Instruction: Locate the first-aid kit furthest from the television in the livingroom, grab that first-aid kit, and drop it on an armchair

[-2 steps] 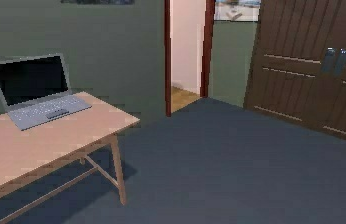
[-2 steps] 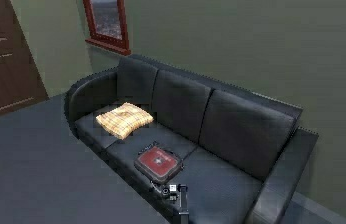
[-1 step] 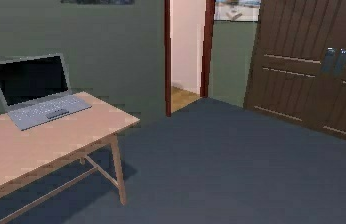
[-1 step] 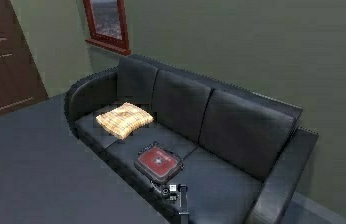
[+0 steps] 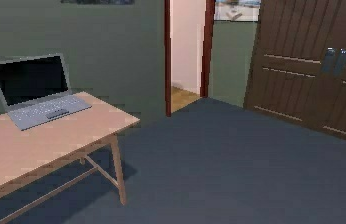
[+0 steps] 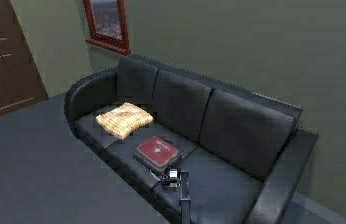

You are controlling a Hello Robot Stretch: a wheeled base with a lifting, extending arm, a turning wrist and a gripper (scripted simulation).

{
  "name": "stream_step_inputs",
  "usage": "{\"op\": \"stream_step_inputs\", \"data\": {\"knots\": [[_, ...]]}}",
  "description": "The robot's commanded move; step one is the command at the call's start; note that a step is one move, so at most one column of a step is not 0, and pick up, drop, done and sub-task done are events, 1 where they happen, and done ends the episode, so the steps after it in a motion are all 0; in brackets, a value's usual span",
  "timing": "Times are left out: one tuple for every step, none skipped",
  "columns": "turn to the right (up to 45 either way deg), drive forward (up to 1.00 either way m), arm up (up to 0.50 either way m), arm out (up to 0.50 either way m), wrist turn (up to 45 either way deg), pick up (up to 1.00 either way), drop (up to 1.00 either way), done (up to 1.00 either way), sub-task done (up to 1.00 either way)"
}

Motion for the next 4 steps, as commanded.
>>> {"op": "stream_step_inputs", "data": {"knots": [[0.0, 0.00, 0.50, 0.00, 0.0, 0.00, 0.00, 0.00, 0.00], [0.0, 0.00, 0.10, 0.00, 0.0, 0.00, 0.00, 0.00, 0.00], [0.0, 0.00, 0.00, 0.00, -45.0, 0.00, 0.00, 0.00, 0.00], [0.0, 0.00, 0.00, 0.00, -45.0, 0.00, 0.00, 0.00, 0.00]]}}
